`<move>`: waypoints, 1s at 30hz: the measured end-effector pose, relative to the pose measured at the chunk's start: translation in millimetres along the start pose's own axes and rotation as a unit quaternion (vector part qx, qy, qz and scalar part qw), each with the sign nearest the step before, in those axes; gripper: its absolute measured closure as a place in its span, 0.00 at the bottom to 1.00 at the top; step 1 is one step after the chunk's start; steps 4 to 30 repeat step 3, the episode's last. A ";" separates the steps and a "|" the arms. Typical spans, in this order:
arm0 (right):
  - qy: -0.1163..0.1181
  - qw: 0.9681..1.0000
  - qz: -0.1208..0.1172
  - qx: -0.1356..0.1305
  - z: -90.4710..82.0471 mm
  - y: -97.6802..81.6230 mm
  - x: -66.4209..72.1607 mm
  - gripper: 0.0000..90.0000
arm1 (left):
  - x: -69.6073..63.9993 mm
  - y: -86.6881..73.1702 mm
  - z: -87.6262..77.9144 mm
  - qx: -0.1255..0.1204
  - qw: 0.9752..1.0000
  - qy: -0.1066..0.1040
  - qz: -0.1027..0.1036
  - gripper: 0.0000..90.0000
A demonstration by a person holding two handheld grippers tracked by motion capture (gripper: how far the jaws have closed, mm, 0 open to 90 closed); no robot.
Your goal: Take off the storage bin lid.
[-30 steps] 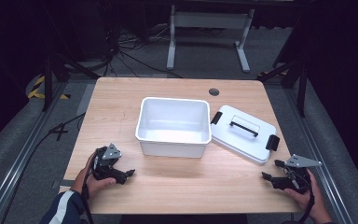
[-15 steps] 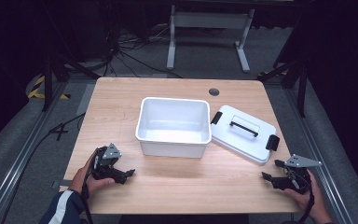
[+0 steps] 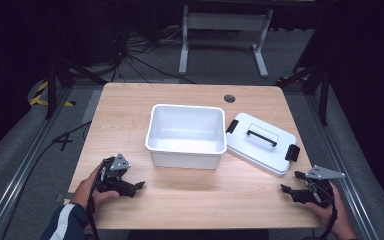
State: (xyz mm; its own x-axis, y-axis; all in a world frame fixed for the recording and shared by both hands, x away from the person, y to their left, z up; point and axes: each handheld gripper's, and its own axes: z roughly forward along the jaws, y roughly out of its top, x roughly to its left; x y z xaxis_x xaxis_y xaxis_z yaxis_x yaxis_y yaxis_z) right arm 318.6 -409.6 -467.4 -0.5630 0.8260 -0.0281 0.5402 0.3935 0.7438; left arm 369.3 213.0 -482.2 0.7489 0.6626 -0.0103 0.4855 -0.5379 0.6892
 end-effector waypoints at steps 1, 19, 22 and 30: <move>0.000 1.000 0.000 0.000 0.0 0.0 0.0 0.22 | 0.0 0.0 0.0 0.000 1.000 0.000 0.000 0.01; 0.000 1.000 0.000 0.000 0.0 0.0 0.0 0.22 | 0.0 0.0 0.0 0.000 1.000 0.000 0.000 0.01; 0.000 1.000 0.000 0.000 0.0 0.0 0.0 0.22 | 0.0 0.0 0.0 0.000 1.000 0.000 0.000 0.01; 0.000 1.000 0.000 0.000 0.0 0.0 0.0 0.22 | 0.0 0.0 0.0 0.000 1.000 0.000 0.000 0.01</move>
